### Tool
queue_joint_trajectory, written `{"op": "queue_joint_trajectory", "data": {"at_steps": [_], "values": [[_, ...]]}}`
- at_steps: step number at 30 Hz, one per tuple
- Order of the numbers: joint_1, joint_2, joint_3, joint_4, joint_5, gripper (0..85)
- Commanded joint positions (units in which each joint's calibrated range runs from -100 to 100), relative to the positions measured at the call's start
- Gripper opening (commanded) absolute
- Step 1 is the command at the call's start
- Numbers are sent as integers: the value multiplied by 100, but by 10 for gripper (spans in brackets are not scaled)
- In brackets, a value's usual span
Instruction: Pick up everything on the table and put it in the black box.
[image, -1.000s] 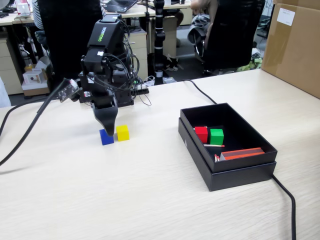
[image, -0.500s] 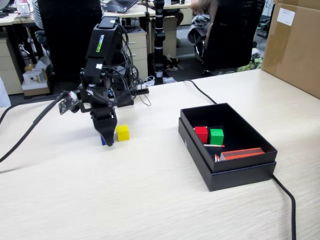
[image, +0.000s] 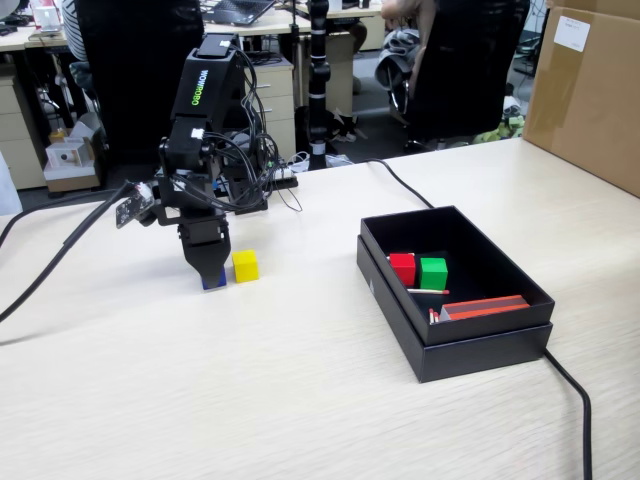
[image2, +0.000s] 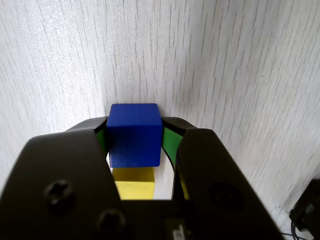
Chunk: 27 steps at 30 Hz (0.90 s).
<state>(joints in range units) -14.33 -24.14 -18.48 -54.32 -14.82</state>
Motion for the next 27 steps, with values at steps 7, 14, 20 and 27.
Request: {"op": "queue_joint_trajectory", "data": {"at_steps": [7, 14, 20, 27], "values": [[801, -1447, 2211, -1104, 542, 92], [2032, -1321, 3752, -1441, 1236, 92], [2989, 435, 5121, -1441, 1856, 92], [3263, 2489, 6164, -1432, 2168, 93]]}}
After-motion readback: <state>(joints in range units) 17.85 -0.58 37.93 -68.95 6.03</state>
